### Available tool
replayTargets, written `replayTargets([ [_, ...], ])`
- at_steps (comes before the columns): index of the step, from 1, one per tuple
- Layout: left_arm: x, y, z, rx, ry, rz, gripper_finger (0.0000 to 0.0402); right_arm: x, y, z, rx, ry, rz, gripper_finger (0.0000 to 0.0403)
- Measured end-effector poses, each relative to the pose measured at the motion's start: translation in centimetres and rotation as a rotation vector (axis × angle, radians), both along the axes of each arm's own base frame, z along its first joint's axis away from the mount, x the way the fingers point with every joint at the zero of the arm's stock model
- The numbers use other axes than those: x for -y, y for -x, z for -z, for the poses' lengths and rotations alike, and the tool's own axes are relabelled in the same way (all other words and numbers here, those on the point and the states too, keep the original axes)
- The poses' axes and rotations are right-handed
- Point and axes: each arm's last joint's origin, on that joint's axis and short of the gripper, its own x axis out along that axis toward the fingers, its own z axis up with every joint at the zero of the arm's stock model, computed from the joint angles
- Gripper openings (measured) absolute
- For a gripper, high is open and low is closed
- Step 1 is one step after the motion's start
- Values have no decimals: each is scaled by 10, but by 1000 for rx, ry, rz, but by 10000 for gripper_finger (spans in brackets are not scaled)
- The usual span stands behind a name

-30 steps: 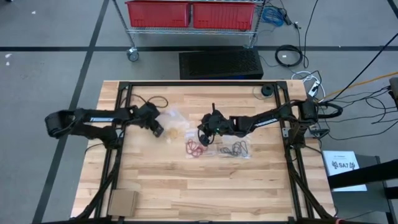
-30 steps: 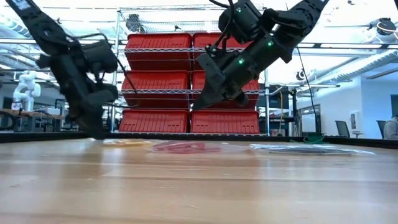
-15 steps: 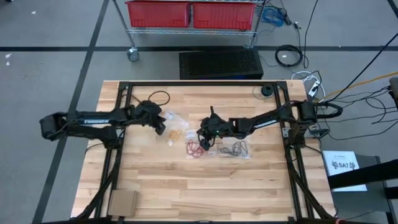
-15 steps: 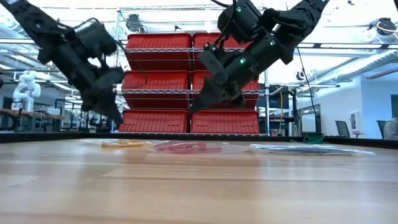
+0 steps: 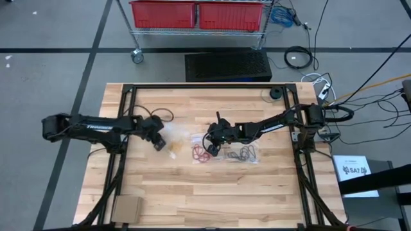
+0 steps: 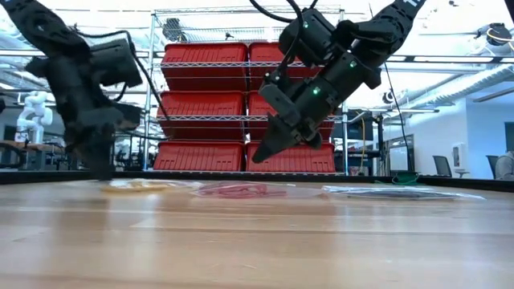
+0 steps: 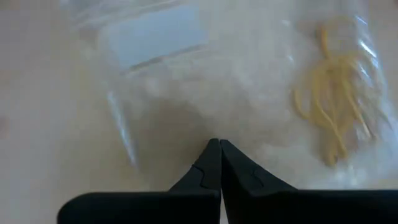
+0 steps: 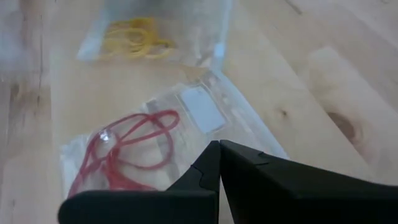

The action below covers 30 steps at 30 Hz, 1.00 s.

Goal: Sort rubber bands
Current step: Adjust the three transparent zip bags and align the them together

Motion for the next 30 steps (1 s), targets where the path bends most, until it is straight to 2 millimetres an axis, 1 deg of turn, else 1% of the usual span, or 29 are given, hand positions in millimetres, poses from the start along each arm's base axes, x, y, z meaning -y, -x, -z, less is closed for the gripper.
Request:
replayTargets([
  [2, 10, 3, -7, 38, 46, 18, 1, 0, 0, 0, 1, 3, -3, 0],
  [4, 17, 2, -17, 117, 47, 36, 1, 0, 0, 0, 3, 4, -15, 0],
  [6, 19, 0, -25, 194, 0, 41, 1, -2, -1, -1, 11, -12, -65, 0],
  [9, 16, -6, -32, 277, -78, 57, 1, -3, -3, -1, 25, -32, -110, 0],
  [13, 7, -16, -24, 255, -145, 90, 1, -3, -4, -2, 40, -24, -120, 0],
  [17, 1, -23, -6, 142, -190, 99, 4, -3, -4, -3, 55, -19, -121, 0],
  [20, 0, -27, 8, 63, -181, 109, 7, -3, -4, -3, 53, -19, -121, 0],
  [22, 3, -29, 13, 47, -191, 91, 8, -3, -4, -3, 53, -19, -119, 0],
  [24, 6, -28, 15, 18, -217, 48, 8, -3, -4, -3, 50, -21, -114, 0],
  [27, 13, -26, 11, 31, -249, -36, 9, -3, -4, -2, 44, -30, -106, 0],
  [30, 22, -20, 7, 30, -241, -103, 9, -3, -2, -1, 25, -50, -81, 0],
])
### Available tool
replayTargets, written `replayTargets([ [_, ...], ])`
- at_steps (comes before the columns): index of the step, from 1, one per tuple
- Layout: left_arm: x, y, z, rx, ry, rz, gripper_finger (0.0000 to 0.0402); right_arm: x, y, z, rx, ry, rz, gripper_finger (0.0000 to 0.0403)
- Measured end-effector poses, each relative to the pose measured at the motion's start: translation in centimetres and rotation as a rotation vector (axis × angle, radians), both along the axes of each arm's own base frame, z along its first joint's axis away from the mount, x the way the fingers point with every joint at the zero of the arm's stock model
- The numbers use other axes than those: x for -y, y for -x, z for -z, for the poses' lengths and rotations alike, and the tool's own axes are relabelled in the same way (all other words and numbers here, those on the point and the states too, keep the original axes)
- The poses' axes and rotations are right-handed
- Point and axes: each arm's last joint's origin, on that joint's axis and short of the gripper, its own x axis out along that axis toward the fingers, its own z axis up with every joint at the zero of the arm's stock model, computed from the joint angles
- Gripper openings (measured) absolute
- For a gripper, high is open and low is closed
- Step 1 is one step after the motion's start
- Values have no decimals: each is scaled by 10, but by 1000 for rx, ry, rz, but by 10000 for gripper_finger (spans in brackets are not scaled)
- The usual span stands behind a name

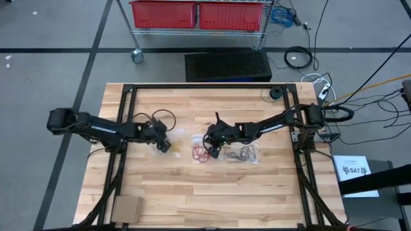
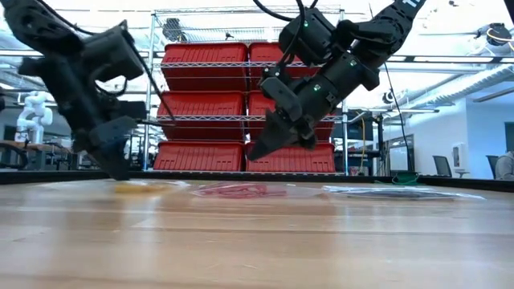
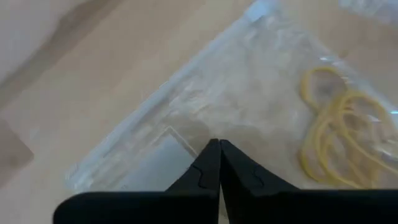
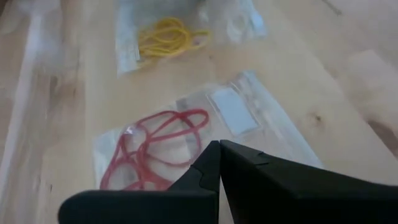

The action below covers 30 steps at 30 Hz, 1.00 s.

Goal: Sort rubber bands
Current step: Adjust the three transparent zip bags and align the them together

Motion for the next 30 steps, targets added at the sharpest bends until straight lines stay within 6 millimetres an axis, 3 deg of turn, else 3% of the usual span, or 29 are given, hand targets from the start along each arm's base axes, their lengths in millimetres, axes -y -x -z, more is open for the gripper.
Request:
replayTargets([
  [6, 20, 1, -8, 91, 7, -22, 10, -5, 0, 1, -8, 3, 6, 0],
  [14, 30, -7, -7, 148, 24, 4, 10, -2, -2, 33, -95, -13, 37, 0],
  [30, 34, -6, -9, 161, -6, 3, 11, 16, -3, 31, -60, 26, 112, 0],
])
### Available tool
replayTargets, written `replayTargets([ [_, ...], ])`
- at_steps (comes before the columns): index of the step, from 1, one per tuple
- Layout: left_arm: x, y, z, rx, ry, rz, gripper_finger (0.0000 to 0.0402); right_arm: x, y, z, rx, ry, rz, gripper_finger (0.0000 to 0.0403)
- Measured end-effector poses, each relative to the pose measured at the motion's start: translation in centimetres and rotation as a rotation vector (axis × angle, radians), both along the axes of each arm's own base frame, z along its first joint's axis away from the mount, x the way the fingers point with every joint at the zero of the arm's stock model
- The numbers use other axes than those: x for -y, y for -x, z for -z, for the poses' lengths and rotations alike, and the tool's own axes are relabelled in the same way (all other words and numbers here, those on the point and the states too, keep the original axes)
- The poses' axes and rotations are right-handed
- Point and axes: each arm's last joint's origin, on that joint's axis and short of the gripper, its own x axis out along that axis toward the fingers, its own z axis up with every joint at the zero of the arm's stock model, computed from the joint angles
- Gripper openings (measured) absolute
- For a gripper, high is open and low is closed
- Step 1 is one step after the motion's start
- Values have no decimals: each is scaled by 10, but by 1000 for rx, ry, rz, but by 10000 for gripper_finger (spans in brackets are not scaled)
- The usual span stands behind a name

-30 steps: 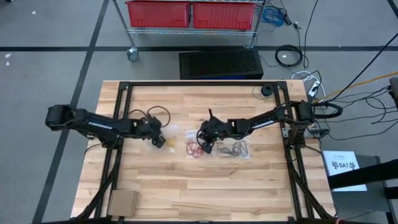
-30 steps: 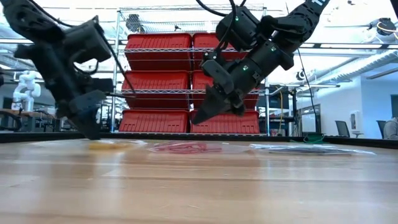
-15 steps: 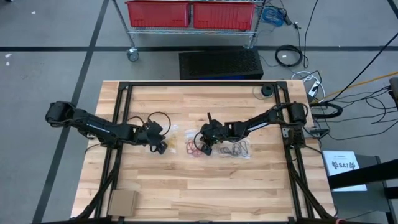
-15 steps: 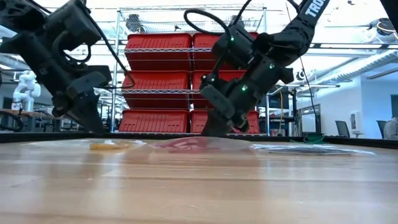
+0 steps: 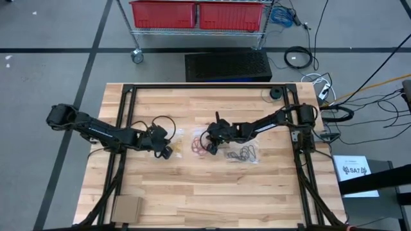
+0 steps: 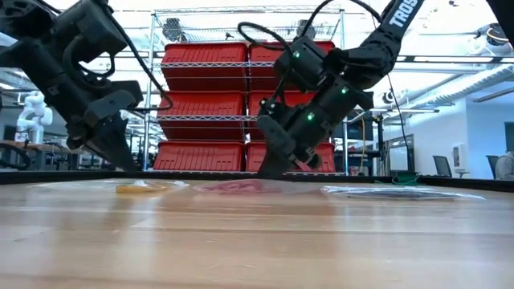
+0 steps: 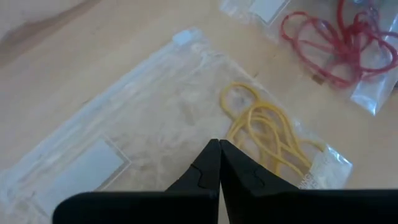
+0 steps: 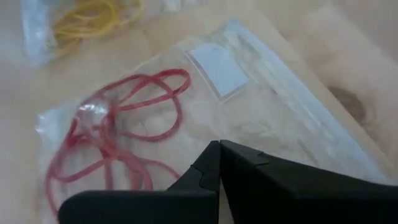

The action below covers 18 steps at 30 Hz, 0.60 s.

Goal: Sort rubber bands
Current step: Adjust the three transparent zip bags and align the them together

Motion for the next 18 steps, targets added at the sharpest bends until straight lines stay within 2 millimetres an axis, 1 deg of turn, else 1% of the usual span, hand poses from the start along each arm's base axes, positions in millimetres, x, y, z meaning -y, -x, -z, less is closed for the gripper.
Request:
replayTargets([
  [2, 0, -1, -2, 1, -14, 10, 11, 0, 0, -8, 23, 20, -19, 0],
  [5, 0, -5, -7, 12, -34, 33, 11, -1, 6, -25, 8, 61, -60, 0],
  [8, 0, -6, -9, 18, -48, 32, 11, -2, 19, -42, -56, 58, -66, 0],
  [11, 0, -5, -10, 26, -58, 25, 11, -6, 38, -56, -167, -4, -16, 0],
  [14, 0, -5, -13, 38, -68, 36, 11, -15, 60, -58, -334, -86, 61, 0],
  [18, -1, -4, -17, 58, -101, 31, 11, -28, 80, -51, -513, -146, 149, 0],
])
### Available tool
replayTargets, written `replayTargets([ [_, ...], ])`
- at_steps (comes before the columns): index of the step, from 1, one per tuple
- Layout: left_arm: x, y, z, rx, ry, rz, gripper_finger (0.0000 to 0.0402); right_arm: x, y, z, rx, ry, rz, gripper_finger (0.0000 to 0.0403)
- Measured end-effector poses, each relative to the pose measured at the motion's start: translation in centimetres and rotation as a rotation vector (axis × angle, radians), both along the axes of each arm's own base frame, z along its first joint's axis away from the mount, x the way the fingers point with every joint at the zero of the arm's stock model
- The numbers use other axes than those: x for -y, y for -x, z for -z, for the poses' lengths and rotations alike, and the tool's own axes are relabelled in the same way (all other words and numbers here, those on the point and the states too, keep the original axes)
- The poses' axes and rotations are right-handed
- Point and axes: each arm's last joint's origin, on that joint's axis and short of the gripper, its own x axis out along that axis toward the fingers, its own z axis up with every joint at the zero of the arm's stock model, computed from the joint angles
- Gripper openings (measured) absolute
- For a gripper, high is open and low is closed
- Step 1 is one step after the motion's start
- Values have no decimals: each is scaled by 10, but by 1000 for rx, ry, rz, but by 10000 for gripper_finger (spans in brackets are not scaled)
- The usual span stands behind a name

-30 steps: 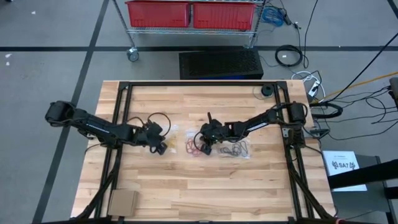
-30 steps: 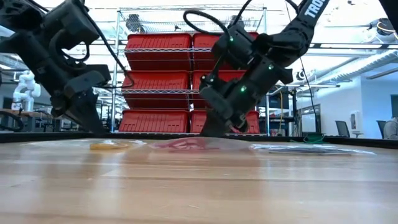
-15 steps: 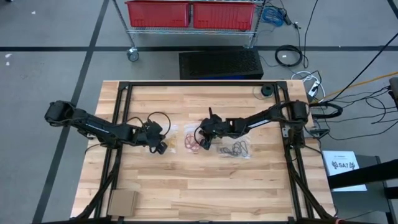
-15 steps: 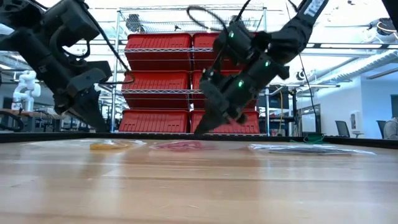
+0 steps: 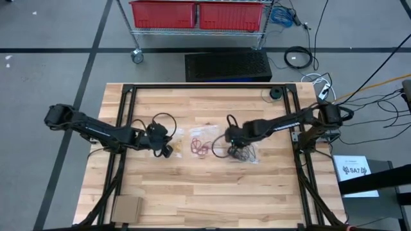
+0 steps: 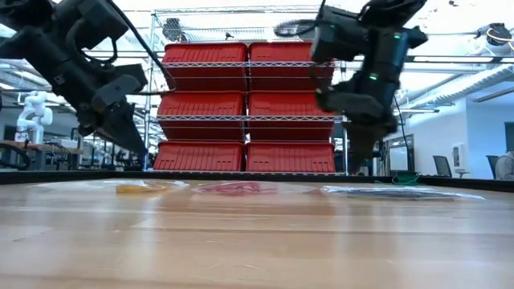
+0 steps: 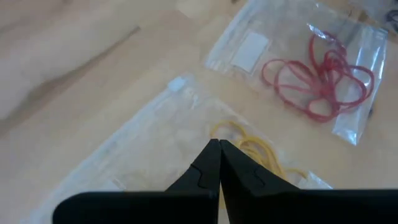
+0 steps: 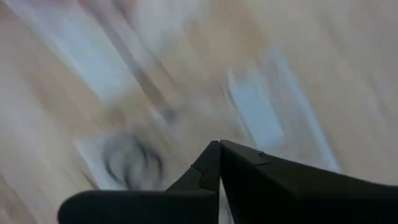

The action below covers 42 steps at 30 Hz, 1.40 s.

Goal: Sort rubber bands
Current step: Adjust the three transparent zip bags and align the them together, then return to Home Position

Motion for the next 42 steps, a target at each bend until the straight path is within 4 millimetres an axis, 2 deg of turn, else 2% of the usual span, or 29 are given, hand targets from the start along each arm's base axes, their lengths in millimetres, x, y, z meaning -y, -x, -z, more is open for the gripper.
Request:
replayTargets([
  [5, -3, 1, -3, 15, -17, -8, 11, -7, 14, 14, -73, -14, 49, 0],
  [11, -6, 1, -4, 9, -29, -9, 11, 2, 24, 26, -101, -6, 50, 0],
  [20, -7, 1, -4, 9, -25, -14, 11, 21, 22, 29, -69, 34, -41, 0],
  [25, -7, 1, -4, 8, -25, -13, 11, 26, 23, 28, -76, 62, -57, 0],
  [30, -7, 0, -4, 10, -36, 0, 11, 26, 28, 19, -61, 67, -70, 0],
  [38, -8, -4, -10, 51, -94, 65, 11, 23, 36, -16, 70, 115, -95, 0],
  [42, -9, -4, -24, 67, -177, 122, 11, 14, 43, -35, 137, 213, -131, 0],
])
